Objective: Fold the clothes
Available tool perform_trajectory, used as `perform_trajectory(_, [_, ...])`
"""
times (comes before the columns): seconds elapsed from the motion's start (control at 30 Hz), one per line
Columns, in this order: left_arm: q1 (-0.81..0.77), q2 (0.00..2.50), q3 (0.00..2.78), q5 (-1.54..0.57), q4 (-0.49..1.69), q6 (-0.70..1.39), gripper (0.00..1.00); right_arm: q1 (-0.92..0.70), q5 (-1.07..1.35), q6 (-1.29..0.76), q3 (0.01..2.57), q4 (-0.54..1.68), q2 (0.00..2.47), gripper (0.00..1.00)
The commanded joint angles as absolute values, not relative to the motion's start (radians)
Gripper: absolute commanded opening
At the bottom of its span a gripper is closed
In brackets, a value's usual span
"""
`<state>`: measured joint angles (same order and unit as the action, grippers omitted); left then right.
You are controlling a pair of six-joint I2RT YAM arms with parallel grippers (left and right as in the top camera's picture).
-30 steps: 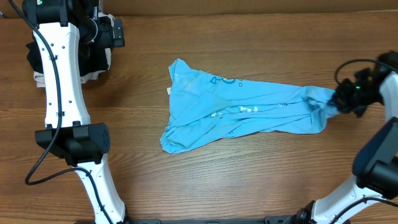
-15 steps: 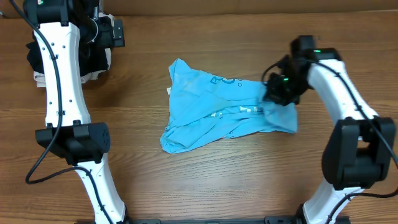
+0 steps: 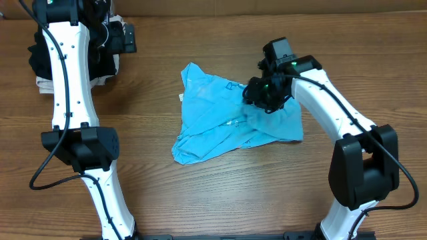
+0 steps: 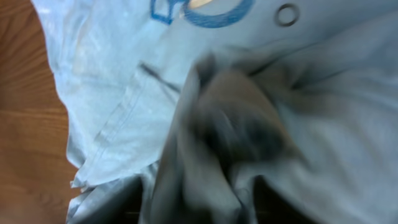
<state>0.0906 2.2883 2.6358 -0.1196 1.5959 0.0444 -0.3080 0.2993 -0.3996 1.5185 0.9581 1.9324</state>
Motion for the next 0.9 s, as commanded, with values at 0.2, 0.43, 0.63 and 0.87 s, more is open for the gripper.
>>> perform_trajectory(0.2, [0.066, 2.326, 2.635, -0.264, 1.672, -0.047, 1.0, -0.262, 0.287, -0.419, 1.546, 1.01, 1.892, 0.86])
perform_trajectory(0.43, [-0.037, 2.338, 2.509, -0.319, 1.668, -0.194, 1.0, -0.147, 0.29, -0.334, 1.546, 1.116, 1.891, 0.91])
perform_trajectory(0.63, [-0.123, 2.338, 2.337, -0.304, 1.453, -0.248, 1.0, -0.147, 0.292, -0.257, 1.546, 1.195, 1.891, 0.89])
perform_trajectory(0.87, [-0.141, 2.338, 2.22, -0.304, 1.285, -0.171, 1.0, -0.278, 0.281, -0.228, 1.545, 1.264, 1.891, 0.85])
